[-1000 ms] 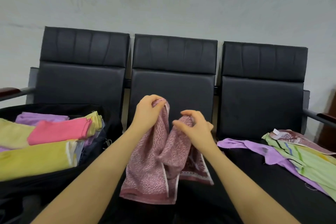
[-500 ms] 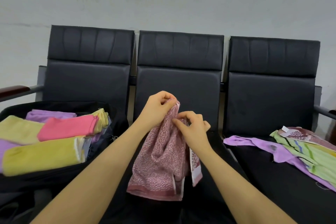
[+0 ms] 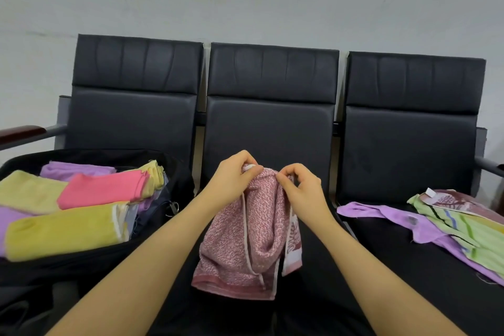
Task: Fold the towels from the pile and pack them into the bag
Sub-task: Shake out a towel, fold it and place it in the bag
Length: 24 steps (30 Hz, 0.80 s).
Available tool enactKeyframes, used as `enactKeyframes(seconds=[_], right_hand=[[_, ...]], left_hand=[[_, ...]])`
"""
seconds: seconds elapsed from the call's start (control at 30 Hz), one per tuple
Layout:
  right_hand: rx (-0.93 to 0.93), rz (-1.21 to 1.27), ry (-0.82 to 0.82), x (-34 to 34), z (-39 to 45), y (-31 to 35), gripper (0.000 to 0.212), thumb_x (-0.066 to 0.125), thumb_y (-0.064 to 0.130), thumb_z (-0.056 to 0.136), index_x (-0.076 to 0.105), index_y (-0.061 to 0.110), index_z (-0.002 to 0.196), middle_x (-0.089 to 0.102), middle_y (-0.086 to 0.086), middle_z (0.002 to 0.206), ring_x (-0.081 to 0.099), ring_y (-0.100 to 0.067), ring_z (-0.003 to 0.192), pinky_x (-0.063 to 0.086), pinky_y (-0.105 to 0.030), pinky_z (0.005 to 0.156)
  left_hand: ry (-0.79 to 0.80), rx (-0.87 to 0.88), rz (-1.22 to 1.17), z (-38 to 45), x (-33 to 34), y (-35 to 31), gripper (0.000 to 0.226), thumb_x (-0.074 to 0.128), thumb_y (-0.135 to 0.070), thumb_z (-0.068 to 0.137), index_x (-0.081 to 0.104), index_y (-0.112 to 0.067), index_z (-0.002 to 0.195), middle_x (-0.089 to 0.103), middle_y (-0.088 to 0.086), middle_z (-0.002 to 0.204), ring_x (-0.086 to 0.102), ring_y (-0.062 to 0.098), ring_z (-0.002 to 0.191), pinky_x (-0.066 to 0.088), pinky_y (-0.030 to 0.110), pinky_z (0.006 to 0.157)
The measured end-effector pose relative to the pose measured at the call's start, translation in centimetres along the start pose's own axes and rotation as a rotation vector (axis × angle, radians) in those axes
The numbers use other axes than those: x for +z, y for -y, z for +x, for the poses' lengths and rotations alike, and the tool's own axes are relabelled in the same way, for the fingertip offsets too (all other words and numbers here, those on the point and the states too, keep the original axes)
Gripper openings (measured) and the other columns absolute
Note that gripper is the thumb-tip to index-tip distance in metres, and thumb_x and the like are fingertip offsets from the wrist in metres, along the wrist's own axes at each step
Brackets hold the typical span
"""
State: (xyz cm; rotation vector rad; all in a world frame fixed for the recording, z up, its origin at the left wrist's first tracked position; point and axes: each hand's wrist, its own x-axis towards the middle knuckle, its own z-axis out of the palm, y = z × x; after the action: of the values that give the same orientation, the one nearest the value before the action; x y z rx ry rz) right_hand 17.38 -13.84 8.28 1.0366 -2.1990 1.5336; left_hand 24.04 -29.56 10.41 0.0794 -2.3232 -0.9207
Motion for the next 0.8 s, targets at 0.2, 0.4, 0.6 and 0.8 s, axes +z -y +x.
enactKeyframes(seconds=[0.2,0.4,0.6,0.8], right_hand=[[0.061,0.083,0.145,-2.2,0.1,-1.1,0.042,0.052,-0.005,0.088,0.057,0.027,0.115,0.058,0.003,0.116,0.058,-0.01,0.104,0.049,-0.026,0.089],[-0.01,0.01,-0.113,-4.2,1.4,-0.6,0.037,0.057,-0.005,0.088,0.062,0.017,0.118,0.06,0.002,0.111,0.059,-0.009,0.1,0.048,-0.024,0.09],[-0.099,-0.078,-0.314,-7.2,3.1,1.9,0.017,0.058,0.008,0.092,0.069,0.021,0.089,0.064,0.004,0.09,0.057,-0.002,0.084,0.038,-0.004,0.075],[-0.007,0.074,-0.503,-10.1,4.7,3.8,0.016,0.061,0.014,0.092,0.063,0.018,0.107,0.053,0.003,0.063,0.048,-0.002,0.054,0.038,-0.012,0.057]], left_hand=[[-0.199,-0.087,0.04,0.5,-0.6,1.2,0.016,0.056,-0.023,0.095,0.066,-0.012,0.09,0.059,-0.001,0.092,0.054,0.008,0.084,0.039,0.019,0.073],[-0.274,-0.113,0.173,1.4,-2.4,1.4,0.018,0.054,-0.025,0.096,0.064,-0.011,0.09,0.047,0.0,0.086,0.048,0.014,0.078,0.035,0.026,0.071],[-0.371,-0.192,0.081,2.7,-5.6,0.0,0.015,0.063,-0.02,0.091,0.07,-0.007,0.089,0.062,0.002,0.085,0.054,0.014,0.084,0.036,0.022,0.075],[-0.444,-0.323,-0.127,3.6,-7.6,-0.6,0.011,0.069,-0.011,0.084,0.075,-0.006,0.09,0.071,0.008,0.095,0.063,0.021,0.098,0.045,0.027,0.084]])
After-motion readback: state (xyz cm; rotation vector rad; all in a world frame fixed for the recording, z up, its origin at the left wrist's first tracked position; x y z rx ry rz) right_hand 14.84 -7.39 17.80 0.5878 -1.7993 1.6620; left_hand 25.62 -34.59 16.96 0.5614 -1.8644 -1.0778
